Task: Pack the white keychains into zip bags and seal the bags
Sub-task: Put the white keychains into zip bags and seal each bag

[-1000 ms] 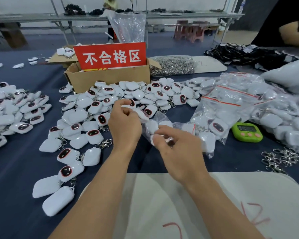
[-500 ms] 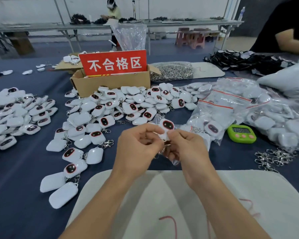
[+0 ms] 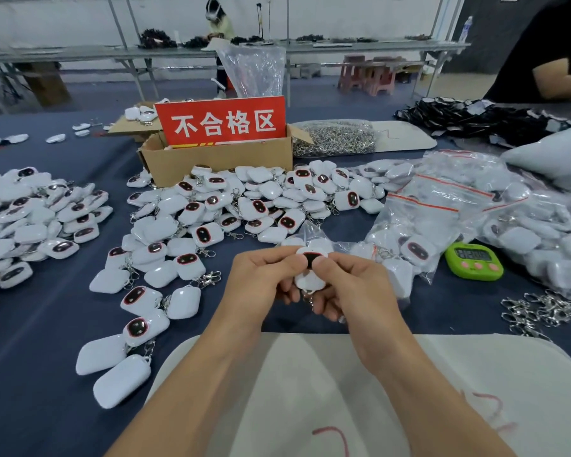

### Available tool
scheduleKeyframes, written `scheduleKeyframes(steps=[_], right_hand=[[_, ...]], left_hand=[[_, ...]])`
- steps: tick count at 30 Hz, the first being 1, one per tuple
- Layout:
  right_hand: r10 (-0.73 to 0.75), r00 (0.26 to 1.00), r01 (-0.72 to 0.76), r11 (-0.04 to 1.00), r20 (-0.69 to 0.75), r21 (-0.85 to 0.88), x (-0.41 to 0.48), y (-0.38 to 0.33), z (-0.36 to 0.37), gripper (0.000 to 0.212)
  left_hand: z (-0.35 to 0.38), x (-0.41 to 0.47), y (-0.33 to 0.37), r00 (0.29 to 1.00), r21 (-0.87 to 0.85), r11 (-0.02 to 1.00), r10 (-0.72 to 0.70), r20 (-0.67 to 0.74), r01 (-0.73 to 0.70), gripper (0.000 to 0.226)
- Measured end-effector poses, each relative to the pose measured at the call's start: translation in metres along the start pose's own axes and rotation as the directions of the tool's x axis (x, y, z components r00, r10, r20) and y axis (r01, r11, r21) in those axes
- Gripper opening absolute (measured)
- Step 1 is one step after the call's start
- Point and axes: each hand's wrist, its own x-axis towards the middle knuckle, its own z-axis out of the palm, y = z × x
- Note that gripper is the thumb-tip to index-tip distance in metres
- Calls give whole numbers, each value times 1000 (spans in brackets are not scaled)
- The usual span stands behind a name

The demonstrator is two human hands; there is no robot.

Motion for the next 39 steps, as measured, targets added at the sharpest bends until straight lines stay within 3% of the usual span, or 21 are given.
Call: scheduleKeyframes(steps=[5,12,18,23,26,31,39], right_hand=[[-21,1000,21,1000,15,9,-5,-2,4,21],[-95,993,92,994,-69,-50,-6,-1,1,24],[-120,993,118,990,-21,-81,-1,-1,4,23],[-104,994,105,993,24,-53,0,-2,4,14],[-116,993,119,989,32,-88,0,-2,2,6],[-129,991,130,989,17,-68,-1,1,3,10],[-152,988,149,983,-18,-102,-3,-3,6,5]], left_hand=[[-1,-6,3,998,-38,998,58,36,-57,13],[0,-7,2,992,-28,994,109,62,-107,14],[8,-8,-1,994,20,995,102,-51,-101,18],[10,-7,-3,972,86,983,175,-158,-163,27],[13,-7,-1,976,70,987,153,-157,-143,13],[11,-5,-2,990,0,997,74,-117,-74,20],[11,-7,-1,988,-4,996,86,-126,-87,18]])
